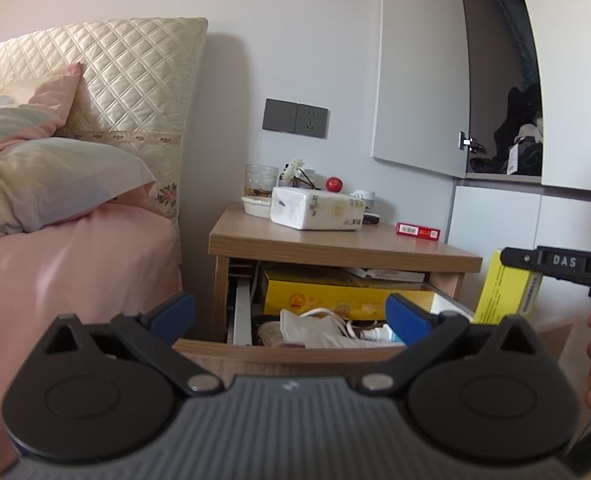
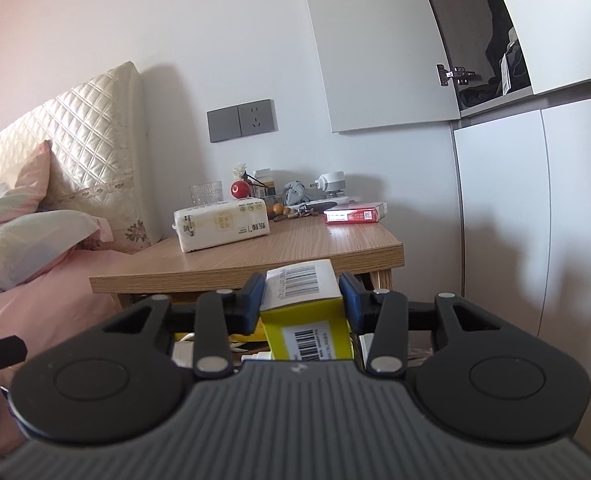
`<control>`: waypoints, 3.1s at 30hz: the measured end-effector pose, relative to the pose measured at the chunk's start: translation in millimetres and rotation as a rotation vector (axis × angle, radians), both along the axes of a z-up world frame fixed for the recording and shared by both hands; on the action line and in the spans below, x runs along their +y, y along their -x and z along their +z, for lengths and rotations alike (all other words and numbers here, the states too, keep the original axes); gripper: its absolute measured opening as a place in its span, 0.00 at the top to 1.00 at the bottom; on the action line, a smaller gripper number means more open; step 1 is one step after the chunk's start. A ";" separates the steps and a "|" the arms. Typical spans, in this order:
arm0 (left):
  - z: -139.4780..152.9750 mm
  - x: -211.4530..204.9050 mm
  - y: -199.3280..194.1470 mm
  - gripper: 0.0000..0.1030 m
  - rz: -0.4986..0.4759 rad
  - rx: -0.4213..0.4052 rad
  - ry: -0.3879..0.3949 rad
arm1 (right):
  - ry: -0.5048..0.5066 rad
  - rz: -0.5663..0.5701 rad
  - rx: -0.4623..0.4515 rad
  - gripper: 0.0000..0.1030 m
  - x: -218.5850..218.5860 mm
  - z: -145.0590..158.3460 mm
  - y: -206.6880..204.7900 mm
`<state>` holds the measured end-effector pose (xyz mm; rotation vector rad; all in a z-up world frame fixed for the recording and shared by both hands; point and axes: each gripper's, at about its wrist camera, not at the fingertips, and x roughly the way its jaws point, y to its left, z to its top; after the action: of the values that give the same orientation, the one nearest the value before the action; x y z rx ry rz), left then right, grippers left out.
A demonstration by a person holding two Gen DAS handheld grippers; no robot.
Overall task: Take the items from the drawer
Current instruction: 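Lift the yellow box up out of the drawer with the right gripper, then lower the yellow box onto the nightstand top with the right gripper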
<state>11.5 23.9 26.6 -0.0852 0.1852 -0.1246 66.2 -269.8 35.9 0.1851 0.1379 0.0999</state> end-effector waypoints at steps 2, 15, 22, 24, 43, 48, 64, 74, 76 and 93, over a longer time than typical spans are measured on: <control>0.3 -0.7 1.2 0.00 -0.003 -0.001 0.002 | -0.012 0.000 -0.002 0.57 -2.1 3.5 0.5; 0.0 -4.6 2.5 0.00 -0.022 -0.002 -0.009 | -0.052 0.064 -0.052 0.57 -6.5 58.6 -13.1; 0.3 -3.7 2.1 0.00 -0.020 -0.003 -0.005 | -0.059 0.125 -0.098 0.57 -5.9 101.4 -22.9; 0.2 -3.6 2.1 0.00 -0.020 -0.003 -0.005 | -0.072 0.145 -0.109 0.57 -4.1 113.0 -27.3; 4.0 8.5 4.8 0.00 0.057 -0.037 0.043 | -0.417 0.273 -0.047 0.57 20.3 136.9 -136.8; 4.5 10.1 5.5 0.00 0.063 -0.038 0.048 | -0.659 0.208 -0.001 0.57 2.0 101.6 -164.2; 5.1 4.3 6.0 0.00 0.088 -0.051 0.003 | -0.826 0.085 0.068 0.56 -36.5 33.0 -187.5; 3.6 3.8 4.8 0.00 0.085 -0.051 -0.008 | -0.768 0.014 0.079 0.55 -42.9 18.2 -186.3; 3.4 3.5 4.8 0.00 0.086 -0.051 -0.009 | -0.767 0.008 0.078 0.55 -44.8 16.0 -186.2; 2.1 3.1 3.6 0.00 0.078 -0.047 -0.013 | -0.662 -0.077 0.128 0.54 -52.7 6.8 -188.6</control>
<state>7.9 26.9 28.7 -0.0765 0.1351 -0.0476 254.7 -322.5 42.7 0.8573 0.2218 0.0537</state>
